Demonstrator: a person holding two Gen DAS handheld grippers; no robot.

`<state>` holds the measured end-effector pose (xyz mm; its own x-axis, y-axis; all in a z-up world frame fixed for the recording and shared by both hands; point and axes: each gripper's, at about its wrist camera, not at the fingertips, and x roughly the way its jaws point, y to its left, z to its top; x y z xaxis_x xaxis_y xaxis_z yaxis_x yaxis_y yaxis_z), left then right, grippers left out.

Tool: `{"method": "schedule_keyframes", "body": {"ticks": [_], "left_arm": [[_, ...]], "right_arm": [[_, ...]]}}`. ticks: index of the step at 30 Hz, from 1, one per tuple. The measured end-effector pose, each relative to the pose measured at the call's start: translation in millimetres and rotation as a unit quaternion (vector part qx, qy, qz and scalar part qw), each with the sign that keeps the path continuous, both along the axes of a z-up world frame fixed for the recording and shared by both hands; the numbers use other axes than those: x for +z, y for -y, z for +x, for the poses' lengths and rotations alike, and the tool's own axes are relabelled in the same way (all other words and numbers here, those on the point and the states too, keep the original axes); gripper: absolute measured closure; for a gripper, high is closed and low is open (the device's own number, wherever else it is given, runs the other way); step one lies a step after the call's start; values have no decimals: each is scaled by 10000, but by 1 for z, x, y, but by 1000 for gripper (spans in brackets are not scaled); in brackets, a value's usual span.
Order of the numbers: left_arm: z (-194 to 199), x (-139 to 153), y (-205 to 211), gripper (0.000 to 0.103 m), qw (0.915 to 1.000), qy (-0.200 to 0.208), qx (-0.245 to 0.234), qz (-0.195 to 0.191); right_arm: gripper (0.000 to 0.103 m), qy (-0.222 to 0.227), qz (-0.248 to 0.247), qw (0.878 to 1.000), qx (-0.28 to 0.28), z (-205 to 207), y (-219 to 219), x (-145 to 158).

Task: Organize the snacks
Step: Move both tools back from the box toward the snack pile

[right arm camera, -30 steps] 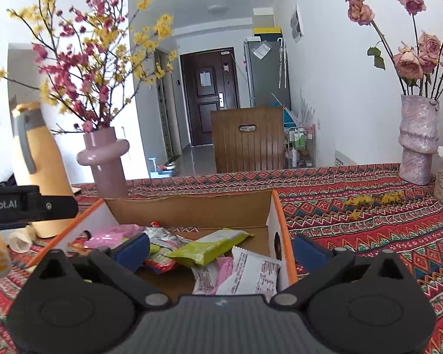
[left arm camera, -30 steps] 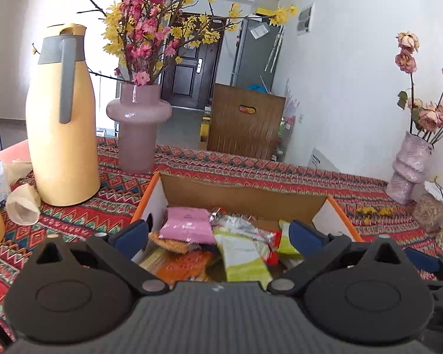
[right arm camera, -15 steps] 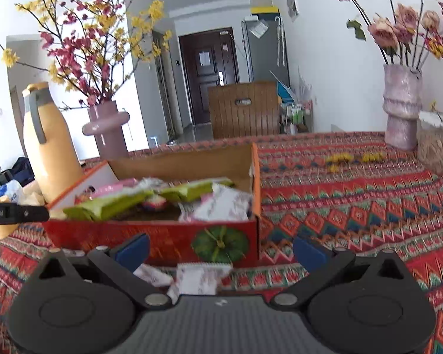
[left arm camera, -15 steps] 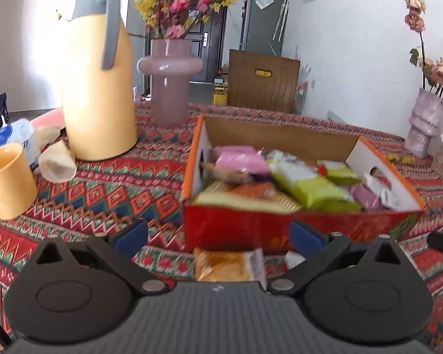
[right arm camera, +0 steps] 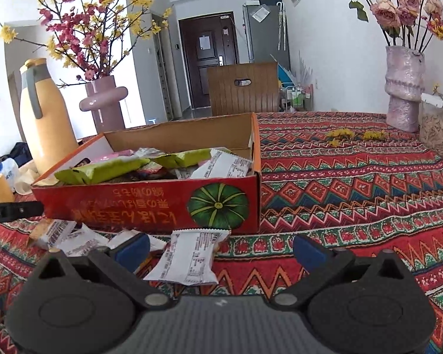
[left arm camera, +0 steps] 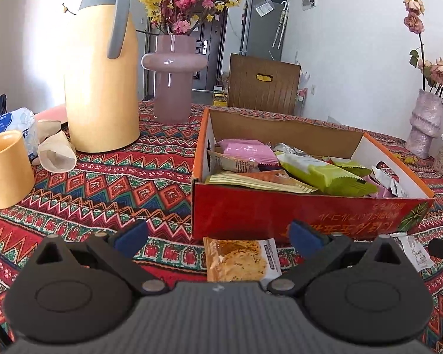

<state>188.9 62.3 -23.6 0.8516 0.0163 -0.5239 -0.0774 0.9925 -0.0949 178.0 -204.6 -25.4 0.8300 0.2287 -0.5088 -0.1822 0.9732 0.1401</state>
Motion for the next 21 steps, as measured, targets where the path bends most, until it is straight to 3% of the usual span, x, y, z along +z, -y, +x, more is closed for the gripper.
{"method": "schedule_keyframes", "body": {"ticks": [13,15,21], "left_arm": [[-1,0,-8,0,9997,-31,54,-236],[-2,0,-8,0,9997,-30,47,-248],[-1,-1,-8,0,9996,-44,24,-277]], "right_arm": [[1,-229,-424,9988,65,11,-19,-1],[6,-363,-626,9974,72,19,-23,-3],[7,-802,-906,9926,129,39,-33,-18]]}}
